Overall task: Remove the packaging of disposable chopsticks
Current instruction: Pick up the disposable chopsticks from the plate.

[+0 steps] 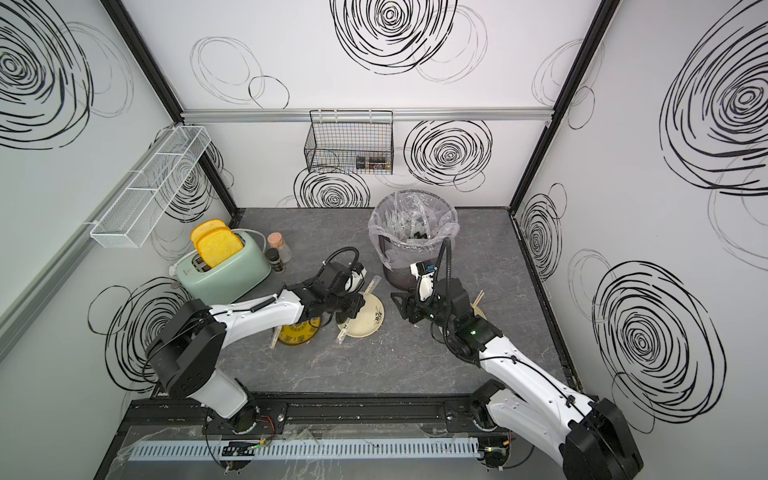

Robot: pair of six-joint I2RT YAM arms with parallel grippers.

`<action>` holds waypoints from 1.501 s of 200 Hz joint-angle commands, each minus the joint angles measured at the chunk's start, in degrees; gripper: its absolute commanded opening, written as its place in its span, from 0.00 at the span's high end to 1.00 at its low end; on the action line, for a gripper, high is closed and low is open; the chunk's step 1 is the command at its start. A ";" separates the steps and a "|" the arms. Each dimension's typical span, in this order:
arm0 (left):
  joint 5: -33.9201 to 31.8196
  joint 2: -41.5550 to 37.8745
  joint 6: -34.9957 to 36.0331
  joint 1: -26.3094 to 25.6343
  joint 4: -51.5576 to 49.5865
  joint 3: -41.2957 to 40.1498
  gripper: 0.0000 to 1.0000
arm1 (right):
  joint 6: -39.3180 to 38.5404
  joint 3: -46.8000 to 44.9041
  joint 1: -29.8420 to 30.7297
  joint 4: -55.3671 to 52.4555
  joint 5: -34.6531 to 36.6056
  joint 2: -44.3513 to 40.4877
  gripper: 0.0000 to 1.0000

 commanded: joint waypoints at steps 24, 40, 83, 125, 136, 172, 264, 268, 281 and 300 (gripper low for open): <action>4.35 -11.46 -3.63 2.44 7.35 -5.80 1.00 | 0.84 0.38 0.24 -0.67 -2.67 -1.99 0.38; 6.75 -16.69 -4.21 3.80 9.54 -7.59 1.00 | 0.88 0.48 0.23 -0.02 -6.13 -2.90 0.37; 16.01 -25.75 -11.95 9.27 20.39 -11.00 1.00 | 5.30 0.78 2.23 6.82 -16.91 -2.48 0.29; 21.83 -29.47 -21.53 10.49 33.39 -13.80 1.00 | 8.64 5.64 8.65 12.15 -18.93 5.37 0.22; 22.72 -30.50 -23.39 9.94 37.11 -14.79 1.00 | 9.71 8.06 8.88 12.08 -20.25 8.11 0.24; 17.53 -33.75 -26.81 8.47 42.37 -17.83 1.00 | 11.60 14.27 11.30 12.52 -22.08 14.87 0.27; 11.34 -34.07 -28.10 4.78 41.96 -19.25 1.00 | 11.13 19.31 14.70 11.62 -18.80 21.90 0.61; 11.10 -34.10 -27.81 4.77 41.53 -19.23 1.00 | 11.05 19.26 14.70 11.56 -18.71 21.89 0.62; 10.57 -34.11 -26.99 4.75 40.12 -18.89 1.00 | 10.78 19.15 14.65 11.21 -18.33 21.65 0.69; 9.93 -33.82 -26.30 4.75 39.51 -18.62 1.00 | 10.37 19.08 14.70 10.94 -18.03 21.39 0.83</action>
